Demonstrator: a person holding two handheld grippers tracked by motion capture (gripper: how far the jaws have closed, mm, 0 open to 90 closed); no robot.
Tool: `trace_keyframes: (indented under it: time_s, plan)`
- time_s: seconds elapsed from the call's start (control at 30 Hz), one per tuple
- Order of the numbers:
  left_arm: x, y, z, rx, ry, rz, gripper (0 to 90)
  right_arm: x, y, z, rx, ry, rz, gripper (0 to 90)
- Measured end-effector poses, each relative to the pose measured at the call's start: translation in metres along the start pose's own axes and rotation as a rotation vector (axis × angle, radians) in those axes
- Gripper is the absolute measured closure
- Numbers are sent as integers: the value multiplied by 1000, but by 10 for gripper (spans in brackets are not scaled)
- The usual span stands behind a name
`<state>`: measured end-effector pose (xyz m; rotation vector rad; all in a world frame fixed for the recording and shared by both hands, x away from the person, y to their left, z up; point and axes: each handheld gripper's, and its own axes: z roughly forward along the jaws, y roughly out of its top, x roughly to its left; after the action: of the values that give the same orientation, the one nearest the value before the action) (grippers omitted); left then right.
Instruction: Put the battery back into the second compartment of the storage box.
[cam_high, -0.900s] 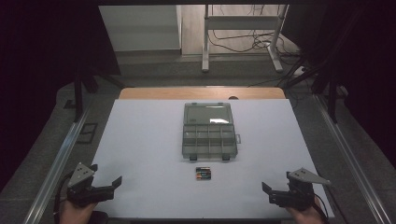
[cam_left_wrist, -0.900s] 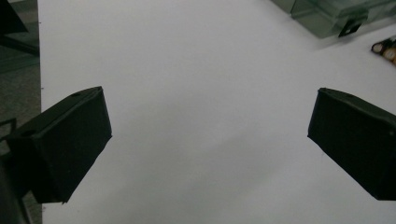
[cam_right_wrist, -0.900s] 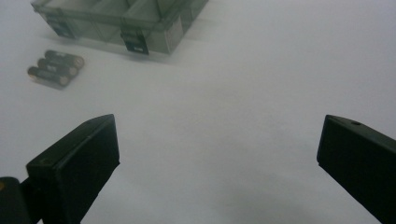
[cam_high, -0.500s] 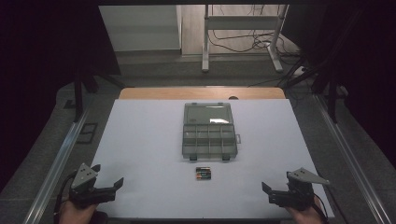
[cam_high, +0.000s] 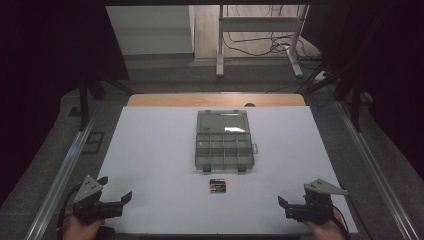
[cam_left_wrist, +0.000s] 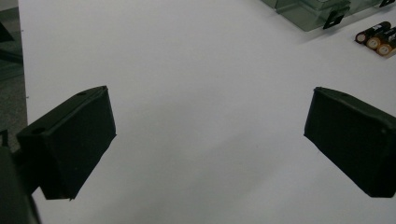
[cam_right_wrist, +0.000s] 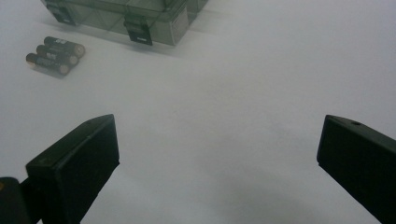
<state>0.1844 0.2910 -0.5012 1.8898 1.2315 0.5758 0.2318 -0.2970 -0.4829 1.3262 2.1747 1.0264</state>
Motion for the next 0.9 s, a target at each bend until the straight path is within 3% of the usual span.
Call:
trace_keyframes:
  time_s: [0.17, 0.37, 0.9]
  plan:
    - [3, -1, -1, -16, -16, -16, 19, 2, 3, 3, 14, 13, -19, 0]
    - [7, -2, -2, -28, -32, -57, 17, 12, 17, 9, 35, 27, -87, 0]
    - [5, -1, -1, -25, -39, -36, 18, 33, 40, 28, 98, 111, -150, 0]
